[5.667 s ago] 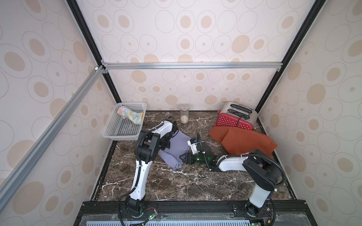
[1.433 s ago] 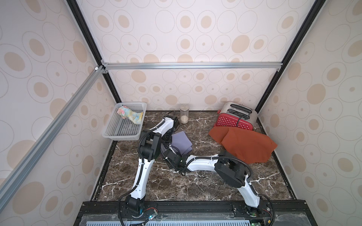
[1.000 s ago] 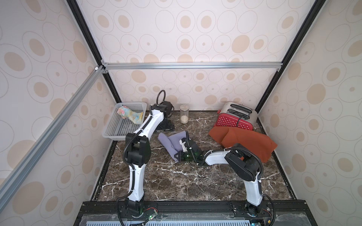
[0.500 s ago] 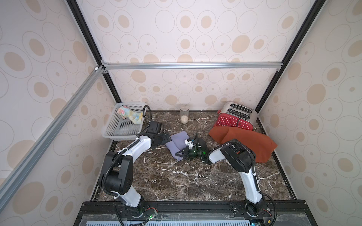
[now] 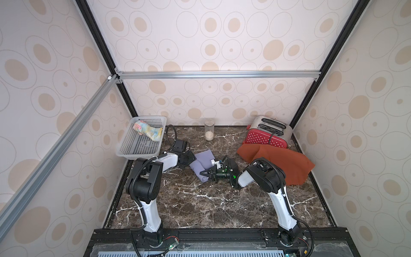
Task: Roll up the skirts
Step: Roll the skirt at the center of the board.
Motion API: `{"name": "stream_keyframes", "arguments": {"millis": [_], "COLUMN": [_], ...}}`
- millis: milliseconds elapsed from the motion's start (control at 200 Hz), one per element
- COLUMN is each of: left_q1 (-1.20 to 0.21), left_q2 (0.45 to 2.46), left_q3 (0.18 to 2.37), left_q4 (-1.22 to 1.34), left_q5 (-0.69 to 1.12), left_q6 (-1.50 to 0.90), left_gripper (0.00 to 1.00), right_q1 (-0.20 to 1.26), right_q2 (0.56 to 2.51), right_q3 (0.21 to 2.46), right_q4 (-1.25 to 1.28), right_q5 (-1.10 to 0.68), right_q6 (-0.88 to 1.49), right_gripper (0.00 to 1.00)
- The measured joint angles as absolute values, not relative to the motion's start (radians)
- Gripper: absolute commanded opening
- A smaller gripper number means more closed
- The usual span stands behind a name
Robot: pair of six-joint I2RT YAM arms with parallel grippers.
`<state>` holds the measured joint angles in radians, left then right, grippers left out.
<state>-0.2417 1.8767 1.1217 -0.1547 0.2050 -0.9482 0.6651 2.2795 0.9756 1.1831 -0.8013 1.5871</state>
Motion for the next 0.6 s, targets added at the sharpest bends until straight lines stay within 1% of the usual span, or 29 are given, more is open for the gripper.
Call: {"name": "stream_keyframes", "arguments": {"millis": [40,80,110,180,206,276,346,376,471,601], "left_q1": [-0.244,-0.25,-0.257,-0.276,-0.286,-0.318,-0.351,-0.364,-0.405,-0.433], "left_q2": [1.887,1.897,1.908,1.936,1.951,2.004,2.074,2.108,2.216,2.339], "left_q3": [1.135,1.148,1.164,1.228,1.268,1.401,1.548,1.613,1.786,1.98], "left_q4": [-0.158,-0.168,-0.188,-0.272,-0.319,-0.464,-0.612,-0.675,-0.847,-1.041], "left_q5": [0.2,0.192,0.181,0.146,0.121,0.056,-0.025,-0.06,-0.167,-0.258], "left_q6": [-0.956,-0.958,-0.961,-0.956,-0.952,-0.922,-0.888,-0.864,-0.795,-0.702], "left_gripper": [0.34,0.26,0.23,0.19,0.16,0.12,0.07,0.06,0.05,0.05], "right_q1": [0.664,0.664,0.664,0.663,0.663,0.664,0.663,0.662,0.662,0.673], "right_q2": [2.282,2.283,2.283,2.283,2.281,2.27,2.246,2.231,2.154,2.062], "right_q3": [0.976,0.976,0.976,0.976,0.977,0.983,0.993,0.994,1.007,1.011], "right_q4": [1.192,1.196,1.195,1.188,1.179,1.13,1.033,0.984,0.805,0.541], "right_q5": [-0.802,-0.801,-0.801,-0.801,-0.802,-0.802,-0.8,-0.796,-0.77,-0.679], "right_q6": [1.597,1.604,1.606,1.602,1.592,1.553,1.476,1.438,1.292,1.091], "right_gripper": [0.0,0.0,0.0,0.01,0.05,0.26,0.41,0.48,0.57,0.63]}}
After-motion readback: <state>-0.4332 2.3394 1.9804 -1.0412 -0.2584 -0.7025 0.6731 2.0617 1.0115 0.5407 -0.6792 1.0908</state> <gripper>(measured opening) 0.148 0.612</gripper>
